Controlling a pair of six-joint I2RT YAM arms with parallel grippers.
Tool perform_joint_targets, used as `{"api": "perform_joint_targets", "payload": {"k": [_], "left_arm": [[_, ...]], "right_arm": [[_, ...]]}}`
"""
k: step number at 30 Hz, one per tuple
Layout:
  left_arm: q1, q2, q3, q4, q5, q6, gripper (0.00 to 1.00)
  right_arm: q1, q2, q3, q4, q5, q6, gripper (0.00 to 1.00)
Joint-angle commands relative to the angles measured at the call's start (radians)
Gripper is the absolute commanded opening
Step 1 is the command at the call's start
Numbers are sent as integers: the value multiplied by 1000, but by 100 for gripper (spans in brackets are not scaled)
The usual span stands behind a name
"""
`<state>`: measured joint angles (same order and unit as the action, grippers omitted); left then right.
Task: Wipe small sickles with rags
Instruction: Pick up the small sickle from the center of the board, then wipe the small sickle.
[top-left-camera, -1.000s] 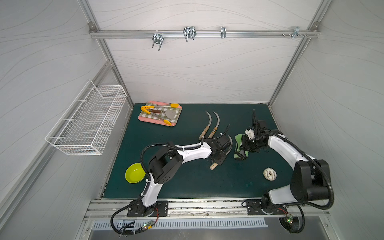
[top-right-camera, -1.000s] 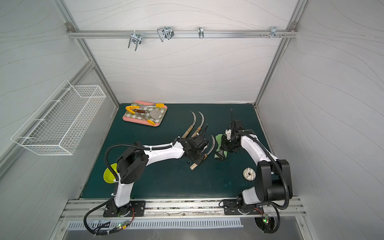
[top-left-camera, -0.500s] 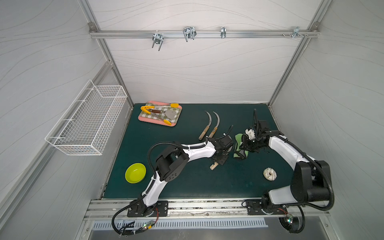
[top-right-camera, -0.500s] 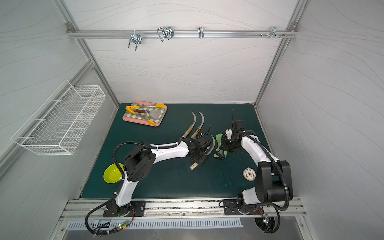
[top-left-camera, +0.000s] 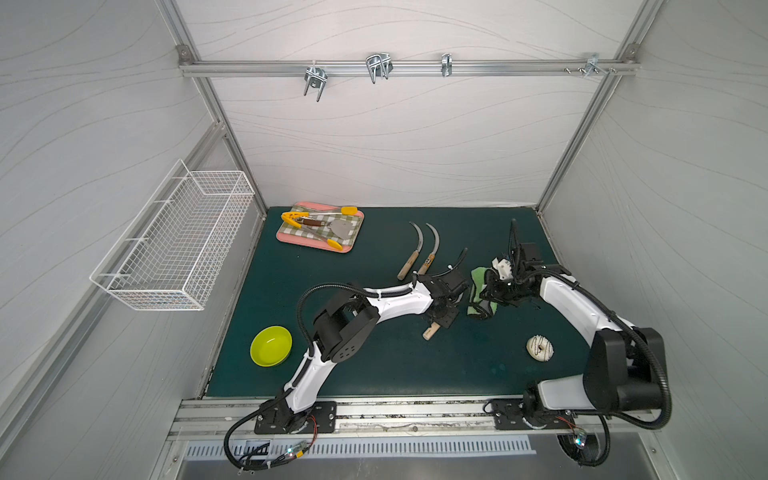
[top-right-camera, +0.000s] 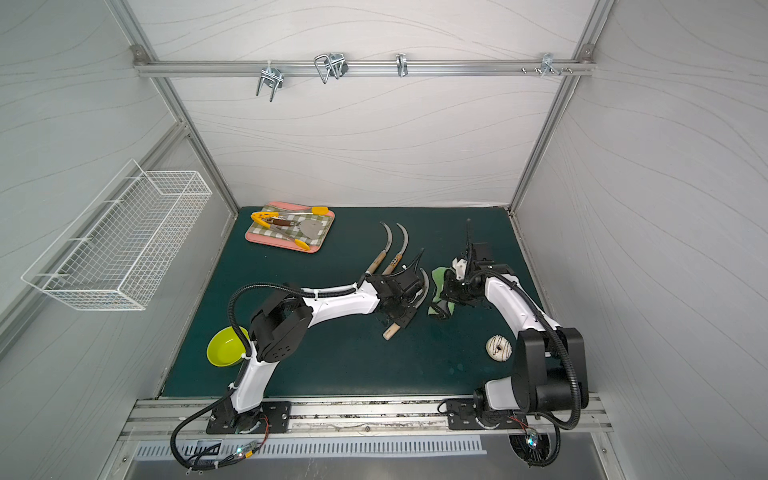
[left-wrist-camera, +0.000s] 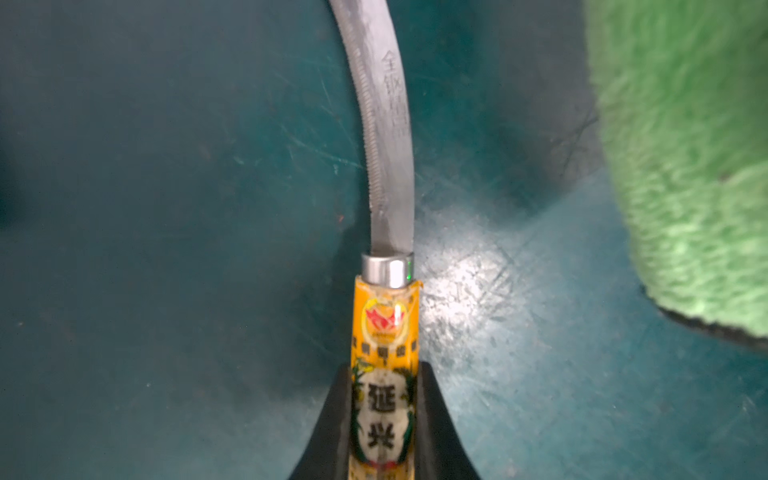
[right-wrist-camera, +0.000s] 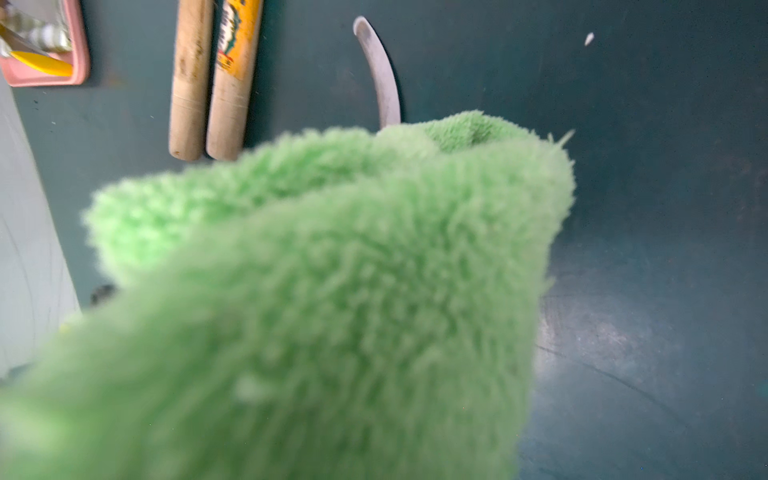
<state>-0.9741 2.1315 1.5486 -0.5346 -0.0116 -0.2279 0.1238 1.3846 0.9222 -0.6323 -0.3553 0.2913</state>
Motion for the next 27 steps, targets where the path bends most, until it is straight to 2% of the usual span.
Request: {"api": "perform_joint_targets", "payload": {"k": [1,7,13,20,21,27], "left_arm": [[19,-94,-50,65,-6,-18,0],[78,-244,-202,195,95,-60,0],[127,-384,-354,416,310,-125,0],[227,-473,-598,925,607,-361,0],[238,-474,-623,1015,634,-398,0],[271,-467,-693,1285,736,-542,0]], "right_arm": [[-5,-52,-15,67,-65,10,13],[-5,-112,-6,102,-109,27,13],[-6,-115,36,124,-182,43,9],[-46,-103,101,207,-348,125,9],[-60,-99,107,229,-375,146,9],[-114,-57,159,308,-449,213,10]]}}
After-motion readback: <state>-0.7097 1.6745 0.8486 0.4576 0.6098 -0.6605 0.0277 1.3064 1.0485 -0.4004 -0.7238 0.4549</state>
